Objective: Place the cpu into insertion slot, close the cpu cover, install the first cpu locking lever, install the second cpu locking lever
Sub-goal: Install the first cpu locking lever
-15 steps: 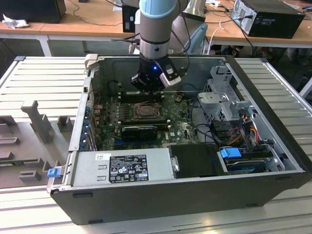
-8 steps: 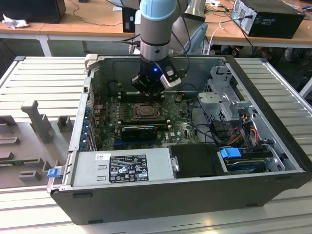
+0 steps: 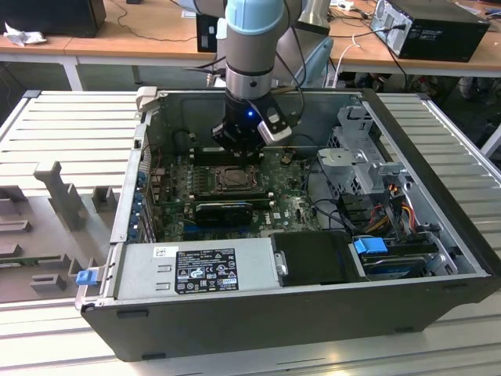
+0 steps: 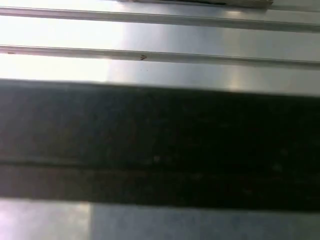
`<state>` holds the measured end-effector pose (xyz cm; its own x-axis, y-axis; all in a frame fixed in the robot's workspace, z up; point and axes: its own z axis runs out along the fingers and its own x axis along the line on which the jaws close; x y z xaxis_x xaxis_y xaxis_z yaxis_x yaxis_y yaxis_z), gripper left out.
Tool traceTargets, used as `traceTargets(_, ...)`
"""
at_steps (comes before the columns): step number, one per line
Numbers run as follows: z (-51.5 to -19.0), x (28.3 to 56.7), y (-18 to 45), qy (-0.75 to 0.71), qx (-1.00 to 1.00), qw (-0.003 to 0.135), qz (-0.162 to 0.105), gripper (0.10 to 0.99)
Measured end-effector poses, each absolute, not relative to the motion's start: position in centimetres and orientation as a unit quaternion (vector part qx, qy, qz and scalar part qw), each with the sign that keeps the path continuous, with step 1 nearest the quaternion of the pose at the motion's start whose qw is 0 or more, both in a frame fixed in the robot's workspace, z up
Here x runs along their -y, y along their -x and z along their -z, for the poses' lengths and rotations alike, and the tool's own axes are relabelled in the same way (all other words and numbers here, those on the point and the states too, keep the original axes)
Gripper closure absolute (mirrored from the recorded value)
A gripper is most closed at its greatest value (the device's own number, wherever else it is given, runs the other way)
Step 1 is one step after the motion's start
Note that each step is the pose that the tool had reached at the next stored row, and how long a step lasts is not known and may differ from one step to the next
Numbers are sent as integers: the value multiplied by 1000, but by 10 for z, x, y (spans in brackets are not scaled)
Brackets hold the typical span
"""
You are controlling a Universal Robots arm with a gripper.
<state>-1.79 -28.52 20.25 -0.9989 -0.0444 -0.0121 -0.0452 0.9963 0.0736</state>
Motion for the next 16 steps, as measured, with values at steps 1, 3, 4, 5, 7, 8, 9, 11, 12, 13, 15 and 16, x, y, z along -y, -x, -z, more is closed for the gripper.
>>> traceTargets(1, -202, 285, 18, 22, -999, 5, -36, 980)
traceTargets(3, -202, 285, 18, 22, -999, 5, -36, 980)
traceTargets(4, -202, 285, 18, 22, -999, 5, -36, 980)
traceTargets(5, -202, 285, 18, 22, -999, 5, -36, 980)
traceTargets(7, -202, 285, 18, 22, -999, 5, -38, 980)
traceTargets(8, -203, 285, 18, 22, -999, 5, -38, 980)
traceTargets(9, -207, 285, 18, 22, -999, 5, -38, 980)
traceTargets(11, -215, 285, 18, 22, -999, 5, -38, 980)
traceTargets(12, -219, 285, 18, 22, -999, 5, -38, 980)
traceTargets(13, -221, 285, 18, 22, -999, 5, -38, 980)
traceTargets(15, -221, 286, 18, 22, -999, 5, -38, 980)
traceTargets(16, -221, 287, 18, 22, -999, 5, -38, 980)
